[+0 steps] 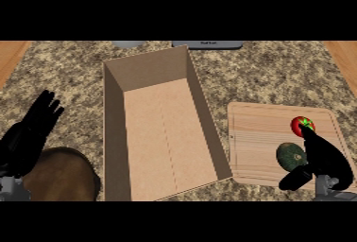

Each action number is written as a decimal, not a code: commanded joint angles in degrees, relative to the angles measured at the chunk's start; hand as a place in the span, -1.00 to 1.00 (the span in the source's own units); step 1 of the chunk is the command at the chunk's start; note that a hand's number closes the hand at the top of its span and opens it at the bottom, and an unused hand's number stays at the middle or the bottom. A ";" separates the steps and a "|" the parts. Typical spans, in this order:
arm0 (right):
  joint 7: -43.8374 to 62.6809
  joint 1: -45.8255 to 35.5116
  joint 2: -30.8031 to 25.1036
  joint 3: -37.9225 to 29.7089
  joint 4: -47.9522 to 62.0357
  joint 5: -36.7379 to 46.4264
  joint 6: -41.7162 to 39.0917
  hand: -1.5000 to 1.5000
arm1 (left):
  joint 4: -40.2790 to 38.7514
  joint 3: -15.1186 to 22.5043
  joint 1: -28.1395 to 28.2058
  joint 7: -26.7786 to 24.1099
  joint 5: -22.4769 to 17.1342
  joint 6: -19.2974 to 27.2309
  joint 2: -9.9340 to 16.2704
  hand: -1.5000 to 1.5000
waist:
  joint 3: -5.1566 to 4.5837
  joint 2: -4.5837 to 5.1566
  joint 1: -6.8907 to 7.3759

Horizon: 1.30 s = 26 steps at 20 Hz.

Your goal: Pick the squash from the cutting board and place it in the cardboard box

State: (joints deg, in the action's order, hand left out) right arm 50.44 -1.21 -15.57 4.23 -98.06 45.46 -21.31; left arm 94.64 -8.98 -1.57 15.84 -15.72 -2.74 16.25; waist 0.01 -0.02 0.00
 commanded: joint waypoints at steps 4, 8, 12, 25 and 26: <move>-5.21 -2.57 1.03 -2.66 8.51 2.03 2.47 -1.00 | -0.33 -1.63 -0.72 -0.10 1.60 -0.79 -1.27 0.00 | 0.00 0.03 0.09; -3.12 -1.54 1.30 -1.51 1.66 3.96 0.67 1.00 | -3.52 -2.87 -1.42 -2.10 0.79 -3.25 -1.42 0.00 | -0.02 0.00 -0.02; -8.83 -0.02 0.38 -1.06 2.50 5.58 2.95 1.00 | -1.49 0.35 -1.36 -1.60 4.86 -0.45 -4.32 0.00 | -0.01 -0.01 -0.09; 11.18 -20.35 15.39 23.91 14.22 9.83 8.97 1.00 | -0.64 3.07 -4.86 0.76 2.59 -5.12 -3.95 0.00 | -0.09 1.86 10.95; 13.15 -22.60 15.43 24.63 15.15 8.98 9.73 1.00 | -0.59 3.71 -5.18 0.67 3.10 -5.10 -4.13 0.00 | -0.08 1.84 11.22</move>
State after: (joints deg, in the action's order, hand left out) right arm 55.74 -17.31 -2.20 22.99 -86.34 56.09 -13.13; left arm 94.02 -7.12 -5.49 16.31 -13.13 -7.14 12.59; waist -0.21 1.26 8.13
